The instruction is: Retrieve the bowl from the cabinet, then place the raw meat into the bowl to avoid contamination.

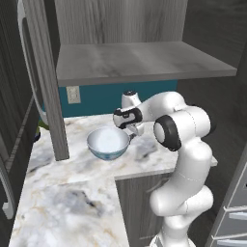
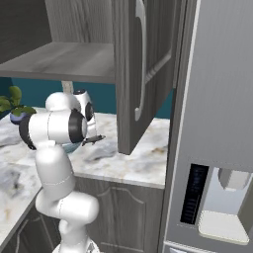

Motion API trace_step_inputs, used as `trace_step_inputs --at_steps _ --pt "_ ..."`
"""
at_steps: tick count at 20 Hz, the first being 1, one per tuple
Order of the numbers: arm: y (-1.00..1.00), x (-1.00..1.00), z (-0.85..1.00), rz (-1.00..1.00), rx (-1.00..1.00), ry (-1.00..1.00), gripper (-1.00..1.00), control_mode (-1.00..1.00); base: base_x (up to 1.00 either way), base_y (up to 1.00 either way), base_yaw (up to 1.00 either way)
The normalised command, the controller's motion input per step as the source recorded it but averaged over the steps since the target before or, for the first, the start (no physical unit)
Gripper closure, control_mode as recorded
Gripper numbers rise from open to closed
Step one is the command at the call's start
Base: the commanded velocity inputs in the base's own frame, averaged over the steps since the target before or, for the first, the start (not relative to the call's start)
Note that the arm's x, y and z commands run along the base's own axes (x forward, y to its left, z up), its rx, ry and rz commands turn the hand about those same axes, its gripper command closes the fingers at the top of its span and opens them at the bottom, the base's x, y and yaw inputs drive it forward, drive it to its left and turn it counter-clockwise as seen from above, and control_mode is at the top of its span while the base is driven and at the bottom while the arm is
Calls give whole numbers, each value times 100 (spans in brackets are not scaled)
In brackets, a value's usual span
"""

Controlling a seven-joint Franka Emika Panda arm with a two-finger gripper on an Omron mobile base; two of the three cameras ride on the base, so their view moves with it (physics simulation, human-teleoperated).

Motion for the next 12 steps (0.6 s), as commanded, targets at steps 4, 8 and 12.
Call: trace_step_inputs --at_steps 4,8,12 --pt "0 23 -30 0 -2 8 -100 -100 0 0 0" --pt "-2 10 -33 -1 -1 10 -100 -100 0 0 0" --pt "-9 11 -34 -1 0 9 -100 -100 0 0 0"
